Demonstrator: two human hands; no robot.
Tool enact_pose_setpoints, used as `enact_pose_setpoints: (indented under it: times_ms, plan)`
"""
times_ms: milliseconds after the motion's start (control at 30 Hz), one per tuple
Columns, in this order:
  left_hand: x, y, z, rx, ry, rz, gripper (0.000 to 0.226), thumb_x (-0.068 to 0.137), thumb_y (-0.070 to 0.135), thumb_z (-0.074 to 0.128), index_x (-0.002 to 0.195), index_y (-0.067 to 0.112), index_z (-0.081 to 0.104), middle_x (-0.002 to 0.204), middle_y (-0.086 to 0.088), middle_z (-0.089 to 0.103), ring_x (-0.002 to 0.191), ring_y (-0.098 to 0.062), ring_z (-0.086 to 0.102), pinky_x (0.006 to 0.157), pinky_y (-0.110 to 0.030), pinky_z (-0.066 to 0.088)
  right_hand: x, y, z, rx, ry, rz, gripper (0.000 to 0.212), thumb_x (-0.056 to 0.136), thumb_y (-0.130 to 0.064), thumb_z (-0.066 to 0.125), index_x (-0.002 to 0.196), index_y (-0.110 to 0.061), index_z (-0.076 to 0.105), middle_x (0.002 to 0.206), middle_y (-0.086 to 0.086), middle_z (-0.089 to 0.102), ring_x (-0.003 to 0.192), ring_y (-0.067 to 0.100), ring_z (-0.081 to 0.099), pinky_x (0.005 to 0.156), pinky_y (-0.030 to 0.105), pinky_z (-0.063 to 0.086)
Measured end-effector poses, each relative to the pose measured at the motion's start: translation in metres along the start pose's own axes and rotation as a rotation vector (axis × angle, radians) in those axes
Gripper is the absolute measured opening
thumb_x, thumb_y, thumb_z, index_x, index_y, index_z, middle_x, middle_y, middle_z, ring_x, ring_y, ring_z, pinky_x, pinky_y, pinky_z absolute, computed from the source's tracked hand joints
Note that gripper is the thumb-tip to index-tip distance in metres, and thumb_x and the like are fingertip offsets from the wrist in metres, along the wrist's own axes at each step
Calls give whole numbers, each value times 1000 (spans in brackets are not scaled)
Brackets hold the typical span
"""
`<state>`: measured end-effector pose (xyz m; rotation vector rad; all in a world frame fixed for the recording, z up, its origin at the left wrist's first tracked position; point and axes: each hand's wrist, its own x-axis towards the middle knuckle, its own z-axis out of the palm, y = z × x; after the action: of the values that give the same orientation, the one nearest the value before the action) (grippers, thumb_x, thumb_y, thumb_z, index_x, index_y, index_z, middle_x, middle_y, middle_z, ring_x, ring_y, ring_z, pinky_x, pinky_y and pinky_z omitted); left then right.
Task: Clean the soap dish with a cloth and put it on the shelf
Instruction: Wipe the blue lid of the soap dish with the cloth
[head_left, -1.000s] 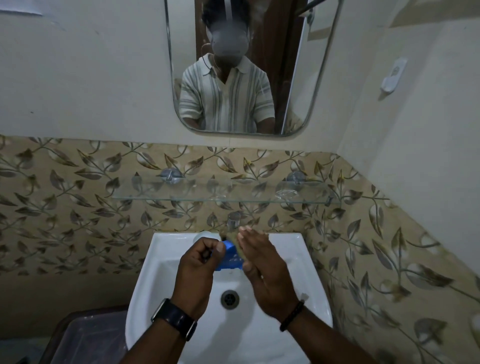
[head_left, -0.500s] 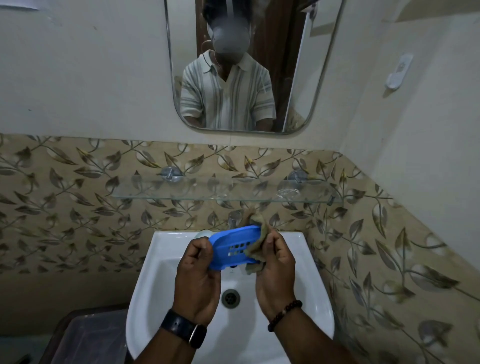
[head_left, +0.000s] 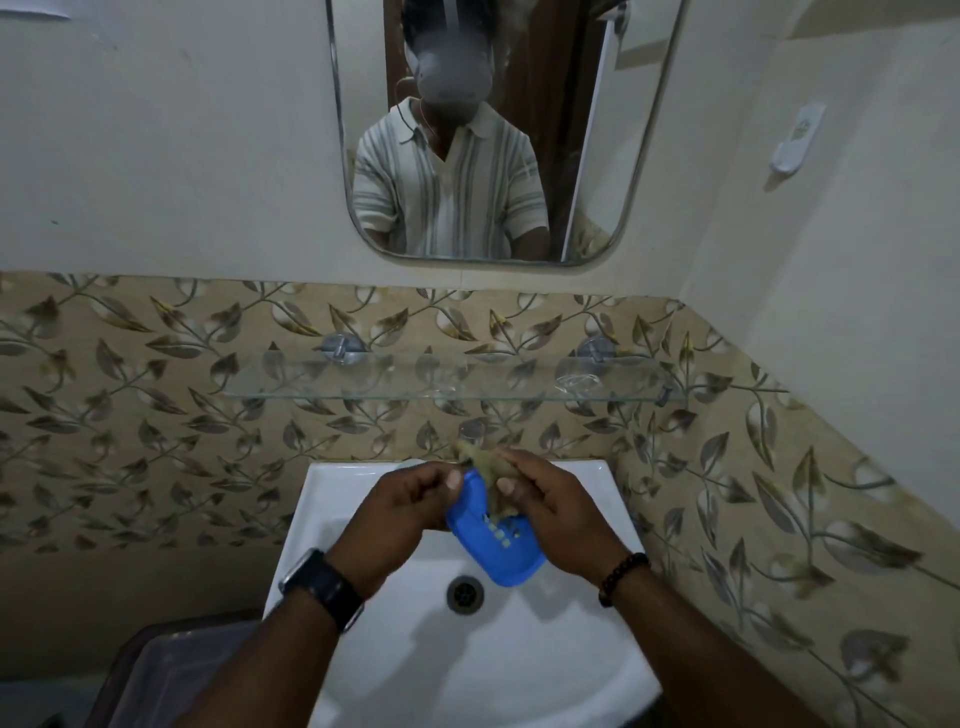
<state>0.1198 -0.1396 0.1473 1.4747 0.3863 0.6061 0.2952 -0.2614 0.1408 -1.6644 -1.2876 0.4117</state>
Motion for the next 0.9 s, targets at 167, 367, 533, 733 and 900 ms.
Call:
enact_pose_setpoints:
  times_ms: [167,367,533,733,900]
  plan:
    - [8,3,2,-112,-6,-47,20,89,23,65,88,4,70,87,-17,73,78,-21,71,72,-35,61,7,-7,-11,-192,73,-134,33,102,-28,51,132,-18,62,125,-6,66,114,11,61,96,25,49]
    - [-1,-18,25,-428,276,-110,23,85,25,63,93,4,67,100,-17,77,89,-26,75,76,-38,64,-22,-3,29,-229,646,-11,36,103,-12,51,138,-18,59,125,-4,68,113,8,63,90,14,49]
    - [-11,-31,42,-525,301,-166,26,97,18,58,111,1,70,109,-18,77,97,-29,75,79,-36,63,-38,2,53,-570,637,-217,45,89,8,59,129,-11,66,133,4,65,130,24,54,114,34,37]
    - [-16,-40,37,-505,350,-155,19,100,11,55,106,4,71,103,-15,78,93,-26,74,76,-33,63,-30,0,41,-649,343,-450,30,96,-6,53,120,-13,69,123,3,68,118,21,57,105,32,45]
    - [-11,-39,27,-493,357,-131,33,89,25,65,110,0,69,107,-16,78,96,-26,75,77,-33,63,-16,-7,46,-578,527,-219,38,85,0,56,117,-15,69,120,0,66,110,20,58,94,37,53]
